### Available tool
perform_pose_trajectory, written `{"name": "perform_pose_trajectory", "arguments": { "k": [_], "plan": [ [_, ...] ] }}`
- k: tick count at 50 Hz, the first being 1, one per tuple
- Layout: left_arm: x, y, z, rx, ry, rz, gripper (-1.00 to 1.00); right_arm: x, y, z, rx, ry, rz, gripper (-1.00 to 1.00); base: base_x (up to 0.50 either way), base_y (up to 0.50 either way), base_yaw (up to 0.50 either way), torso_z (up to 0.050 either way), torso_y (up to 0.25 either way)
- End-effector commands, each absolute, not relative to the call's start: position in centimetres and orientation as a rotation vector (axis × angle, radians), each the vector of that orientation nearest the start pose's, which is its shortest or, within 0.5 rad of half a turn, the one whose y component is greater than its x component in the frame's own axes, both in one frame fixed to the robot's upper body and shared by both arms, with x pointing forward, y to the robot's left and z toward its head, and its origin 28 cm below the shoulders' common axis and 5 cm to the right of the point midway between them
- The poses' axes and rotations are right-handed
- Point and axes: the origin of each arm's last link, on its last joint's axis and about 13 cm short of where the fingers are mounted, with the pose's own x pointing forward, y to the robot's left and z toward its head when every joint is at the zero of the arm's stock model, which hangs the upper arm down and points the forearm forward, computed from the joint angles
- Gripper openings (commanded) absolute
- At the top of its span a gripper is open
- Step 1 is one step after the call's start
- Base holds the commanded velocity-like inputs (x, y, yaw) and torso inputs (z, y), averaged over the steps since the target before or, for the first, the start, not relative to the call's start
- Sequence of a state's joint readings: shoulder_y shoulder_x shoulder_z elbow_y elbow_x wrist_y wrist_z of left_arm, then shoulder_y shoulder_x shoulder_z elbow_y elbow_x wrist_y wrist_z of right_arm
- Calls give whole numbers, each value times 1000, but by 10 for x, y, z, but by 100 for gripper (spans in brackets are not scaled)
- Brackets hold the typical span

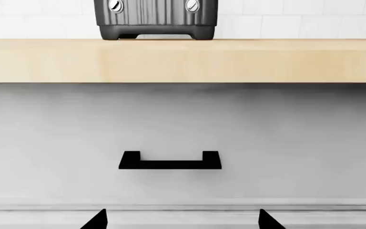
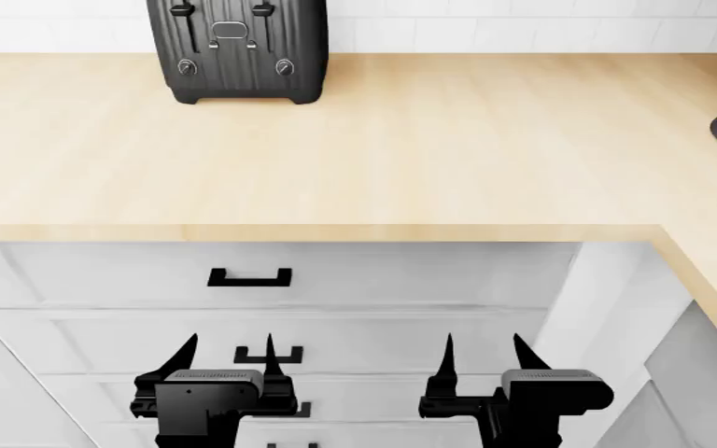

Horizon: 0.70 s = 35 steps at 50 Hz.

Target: Push down the lever of the toaster to turn it on.

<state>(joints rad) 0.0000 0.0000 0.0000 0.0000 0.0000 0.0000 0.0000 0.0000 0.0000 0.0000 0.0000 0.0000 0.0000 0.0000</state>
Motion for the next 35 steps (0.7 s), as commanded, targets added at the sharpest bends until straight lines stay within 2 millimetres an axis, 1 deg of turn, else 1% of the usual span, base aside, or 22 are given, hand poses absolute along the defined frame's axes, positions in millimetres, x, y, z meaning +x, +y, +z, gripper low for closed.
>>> {"name": "perform_pose_trajectory", "arguments": {
  "k": [1, 11, 20, 25, 29, 35],
  "plan": [
    [211, 206, 14, -3, -2, 2, 100, 211, -96, 13, 4, 0, 1, 100, 0, 0, 0, 0, 0],
    [211, 206, 15, -14, -19, 6, 100, 209, -96, 10, 24, 24, 3, 100, 0, 0, 0, 0, 0],
    [211, 206, 15, -13, -20, 3, 100, 208, -94, 10, 19, 24, 15, 100, -463, 199, 0, 0, 0],
    [210, 206, 14, -13, -18, 2, 100, 209, -95, 10, 16, 18, 15, 100, -62, 0, 0, 0, 0],
    [209, 206, 14, -13, -19, -1, 100, 208, -93, 10, -31, 13, 24, 100, 82, 500, 0, 0, 0],
    [209, 206, 13, -13, -14, -6, 100, 209, -92, 8, -25, 18, 31, 100, 81, 500, 0, 0, 0]
  ]
}}
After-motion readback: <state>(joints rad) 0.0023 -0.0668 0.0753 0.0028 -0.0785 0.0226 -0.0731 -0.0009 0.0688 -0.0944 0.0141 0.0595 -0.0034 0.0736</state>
